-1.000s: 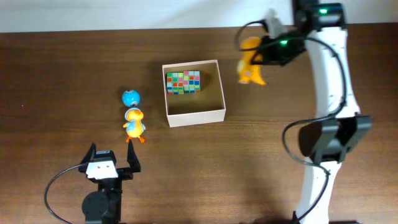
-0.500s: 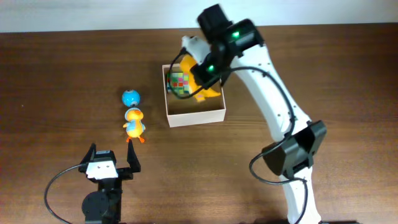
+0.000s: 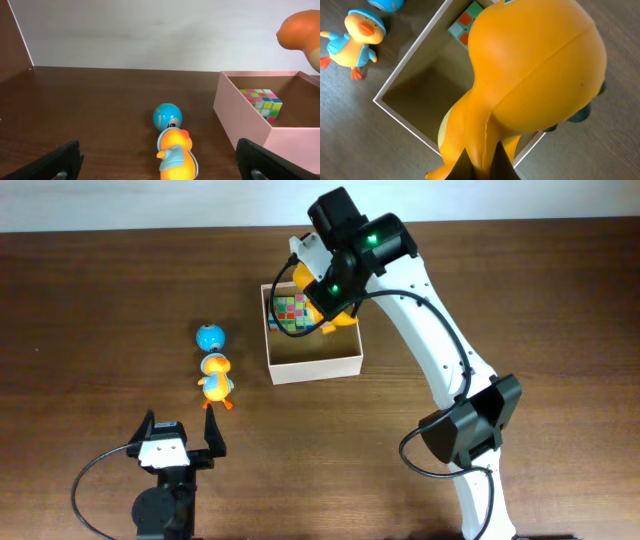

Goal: Pack container
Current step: 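Carry the orange plush toy into the box and lower it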

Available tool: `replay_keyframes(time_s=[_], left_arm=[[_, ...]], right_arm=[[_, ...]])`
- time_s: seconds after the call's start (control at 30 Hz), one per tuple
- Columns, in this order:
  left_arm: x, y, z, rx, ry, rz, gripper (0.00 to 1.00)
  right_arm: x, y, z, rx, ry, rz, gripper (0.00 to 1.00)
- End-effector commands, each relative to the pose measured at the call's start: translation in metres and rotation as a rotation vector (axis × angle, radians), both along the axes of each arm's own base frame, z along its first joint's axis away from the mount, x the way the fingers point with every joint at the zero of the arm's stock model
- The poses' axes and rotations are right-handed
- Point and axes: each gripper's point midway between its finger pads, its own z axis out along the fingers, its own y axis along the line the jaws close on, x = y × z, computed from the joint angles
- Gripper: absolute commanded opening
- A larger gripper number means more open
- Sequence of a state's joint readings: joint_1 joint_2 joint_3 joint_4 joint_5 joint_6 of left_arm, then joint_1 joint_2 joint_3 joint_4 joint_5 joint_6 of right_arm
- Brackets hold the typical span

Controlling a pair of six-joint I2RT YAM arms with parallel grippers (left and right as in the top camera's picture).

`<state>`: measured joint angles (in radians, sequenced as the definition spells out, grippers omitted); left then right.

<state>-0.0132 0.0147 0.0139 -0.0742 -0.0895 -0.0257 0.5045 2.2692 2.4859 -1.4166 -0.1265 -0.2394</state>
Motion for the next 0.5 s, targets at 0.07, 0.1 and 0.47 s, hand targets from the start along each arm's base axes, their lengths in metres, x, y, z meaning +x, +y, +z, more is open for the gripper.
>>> replay_keyframes(time_s=[0.07, 0.1, 0.47], left_arm=[[0.000, 0.000, 0.000, 0.013, -0.004, -0.002, 0.99], [0.000, 0.000, 0.000, 0.013, -0.004, -0.002, 0.99], [0.000, 0.000, 0.000, 0.013, -0.004, -0.002, 0.99]], right_arm=[[0.000, 0.000, -0.006, -0.058, -0.046, 0.194, 0.04], [-0.003, -0.001, -0.007, -0.096, -0.071, 0.336, 0.04], [-0.030, 0.009, -0.023, -0.131, -0.176, 1.036, 0.04]])
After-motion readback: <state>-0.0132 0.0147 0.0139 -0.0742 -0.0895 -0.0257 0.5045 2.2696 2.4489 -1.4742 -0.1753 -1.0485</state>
